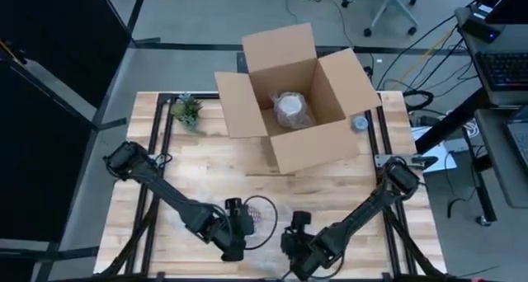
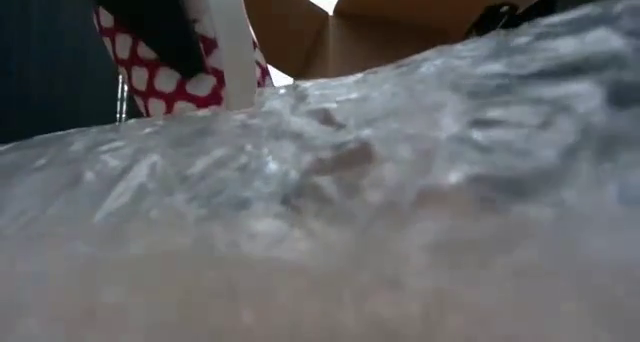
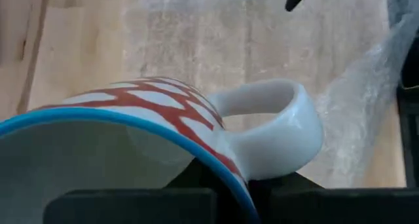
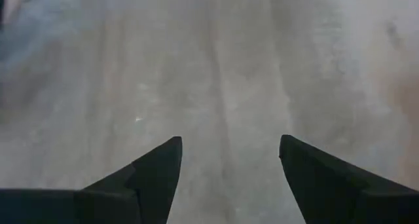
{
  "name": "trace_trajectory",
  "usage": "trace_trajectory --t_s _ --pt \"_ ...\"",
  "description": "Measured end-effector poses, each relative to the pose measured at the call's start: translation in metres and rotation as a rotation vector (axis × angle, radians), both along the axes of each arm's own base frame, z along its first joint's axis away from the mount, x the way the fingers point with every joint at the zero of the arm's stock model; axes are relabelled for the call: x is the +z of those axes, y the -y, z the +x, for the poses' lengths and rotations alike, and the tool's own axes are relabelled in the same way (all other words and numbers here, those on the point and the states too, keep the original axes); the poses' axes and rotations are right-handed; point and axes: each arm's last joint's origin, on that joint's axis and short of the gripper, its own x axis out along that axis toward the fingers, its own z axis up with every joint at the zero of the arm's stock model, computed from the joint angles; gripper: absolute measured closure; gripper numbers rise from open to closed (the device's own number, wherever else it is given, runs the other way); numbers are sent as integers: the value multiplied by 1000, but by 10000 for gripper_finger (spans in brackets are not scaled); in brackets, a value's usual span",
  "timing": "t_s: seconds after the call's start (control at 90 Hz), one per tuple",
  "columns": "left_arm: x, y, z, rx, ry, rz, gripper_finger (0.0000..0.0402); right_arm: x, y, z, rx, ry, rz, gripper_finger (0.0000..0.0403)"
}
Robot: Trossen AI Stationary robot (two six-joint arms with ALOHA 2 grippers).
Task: Wrap mug
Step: Wrap the red mug with the bubble wrap
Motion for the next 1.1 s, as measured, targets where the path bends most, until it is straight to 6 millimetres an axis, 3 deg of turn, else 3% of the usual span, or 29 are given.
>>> trace_trajectory --t_s 0.167,0.4,0.633,0.733,0.822,0.944,1.033,1.1 --pt "-10 -2 -1 -15 -39 26 393 -14 14 -12 -58 -127 -63 161" --pt "-21 -8 -6 16 -76 34 393 -14 31 -32 -201 -275 -192 161" --pt "-19 -6 -1 13 -39 -15 393 -13 33 -40 -305 -293 -190 161" --pt "-10 -2 2 -2 -29 -58 393 -13 33 -40 -337 -284 -178 161" --pt "10 4 4 -13 24 -80 393 -13 33 -40 -342 -281 -175 161" --pt "35 1 8 43 183 27 393 -13 32 -41 -322 -282 -186 161" --pt "37 -14 16 96 229 128 393 -13 33 -39 -324 -280 -182 161" --pt "28 -26 24 118 205 136 393 -13 33 -38 -320 -276 -179 161"
